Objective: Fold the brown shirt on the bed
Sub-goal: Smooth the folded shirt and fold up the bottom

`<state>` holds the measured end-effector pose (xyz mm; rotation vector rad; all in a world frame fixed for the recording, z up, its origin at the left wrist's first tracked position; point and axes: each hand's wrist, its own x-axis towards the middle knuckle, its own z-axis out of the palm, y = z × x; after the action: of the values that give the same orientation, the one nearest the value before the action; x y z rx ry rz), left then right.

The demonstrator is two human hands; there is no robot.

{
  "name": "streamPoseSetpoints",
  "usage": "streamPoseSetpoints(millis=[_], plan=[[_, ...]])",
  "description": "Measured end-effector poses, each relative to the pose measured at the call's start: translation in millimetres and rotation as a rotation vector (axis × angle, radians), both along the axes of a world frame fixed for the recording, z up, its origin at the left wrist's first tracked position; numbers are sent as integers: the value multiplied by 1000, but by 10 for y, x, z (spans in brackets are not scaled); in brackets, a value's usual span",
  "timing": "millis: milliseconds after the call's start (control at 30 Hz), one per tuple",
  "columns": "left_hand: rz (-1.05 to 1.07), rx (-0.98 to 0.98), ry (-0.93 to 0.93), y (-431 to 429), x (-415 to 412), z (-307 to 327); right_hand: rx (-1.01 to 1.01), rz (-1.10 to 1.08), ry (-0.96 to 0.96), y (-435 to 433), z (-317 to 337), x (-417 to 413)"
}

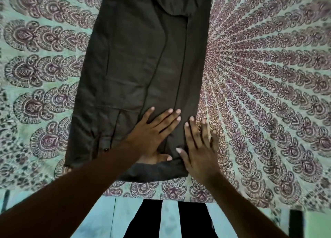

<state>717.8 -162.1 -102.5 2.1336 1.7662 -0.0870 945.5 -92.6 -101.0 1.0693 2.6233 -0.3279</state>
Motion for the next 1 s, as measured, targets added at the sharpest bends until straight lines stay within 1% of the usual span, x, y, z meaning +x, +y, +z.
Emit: streamPoseSetpoints(millis=[100,167,233,300,400,467,533,667,767,867,933,1000], plan=[[-7,-7,16,3,15,17,-47,49,-9,-321,47,232],[-6,-16,13,8,17,32,-78,70,-20,-425,84,327],[4,-11,11,2,29,28,-96,86,13,-447,121,388],[7,-38,3,0,48,48,-92,92,88,-428,191,403],[35,-62,-45,43,61,114,1,38,243,-311,346,249],[95,-16,-116,110,52,184,73,-8,353,-112,428,46],[233,73,-193,194,43,255,107,-29,426,126,465,-195],[686,170,-357,409,-67,442,86,-78,565,563,475,-693],[912,252,-411,646,-361,458,37,-125,664,868,392,-1107],[1028,333,-444,889,-676,402,20,-183,665,1106,269,-1501],[1098,382,-476,997,-934,327,21,-211,713,1229,161,-1839],[1149,422,-467,1093,-1223,262,15,-231,739,1366,68,-2188]])
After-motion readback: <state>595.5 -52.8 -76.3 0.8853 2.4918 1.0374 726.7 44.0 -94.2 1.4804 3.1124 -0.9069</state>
